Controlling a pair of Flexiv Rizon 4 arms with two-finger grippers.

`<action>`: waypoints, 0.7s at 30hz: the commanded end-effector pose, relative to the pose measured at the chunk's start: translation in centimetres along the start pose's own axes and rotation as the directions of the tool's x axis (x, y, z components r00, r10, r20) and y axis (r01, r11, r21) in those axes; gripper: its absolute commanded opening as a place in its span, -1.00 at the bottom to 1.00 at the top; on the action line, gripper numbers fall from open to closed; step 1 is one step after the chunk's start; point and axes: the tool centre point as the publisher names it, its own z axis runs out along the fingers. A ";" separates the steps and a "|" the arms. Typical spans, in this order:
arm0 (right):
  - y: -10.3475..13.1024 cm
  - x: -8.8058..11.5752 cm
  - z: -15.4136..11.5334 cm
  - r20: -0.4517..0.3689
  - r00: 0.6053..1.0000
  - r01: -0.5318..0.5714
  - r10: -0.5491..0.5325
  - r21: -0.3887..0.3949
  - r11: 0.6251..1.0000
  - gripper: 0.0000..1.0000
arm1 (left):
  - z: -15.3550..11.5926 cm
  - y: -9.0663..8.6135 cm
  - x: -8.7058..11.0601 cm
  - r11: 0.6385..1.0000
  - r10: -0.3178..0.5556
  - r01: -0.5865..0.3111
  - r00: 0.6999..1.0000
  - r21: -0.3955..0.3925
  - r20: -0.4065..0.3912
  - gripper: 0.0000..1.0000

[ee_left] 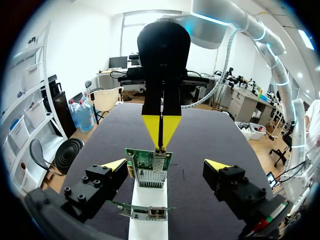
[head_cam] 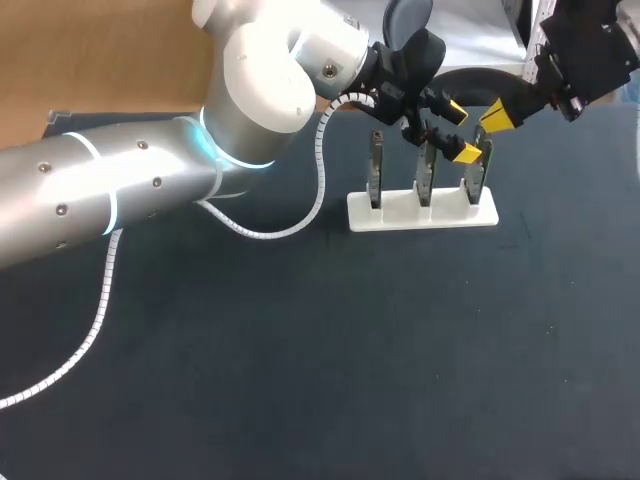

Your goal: Pick up the optical module with the left hand, and insert it into the network port with the right hand.

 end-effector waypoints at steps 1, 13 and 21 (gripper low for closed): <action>-0.2 0.7 0.9 -0.001 1.000 -0.003 0.003 -0.007 1.000 -1.00 | 0.0 -0.1 -0.1 1.000 -0.002 0.002 1.000 -0.003 -0.004 1.00; -0.2 -0.9 -0.3 0.046 0.999 0.023 -0.025 0.039 0.999 -1.00 | 0.0 -0.1 -0.1 1.000 -0.002 0.002 1.000 -0.003 -0.004 1.00; -0.2 -1.9 -1.5 0.072 0.996 0.045 -0.050 0.080 0.996 -1.00 | -0.7 0.1 -1.1 0.998 0.032 -0.029 0.998 -0.055 0.050 1.00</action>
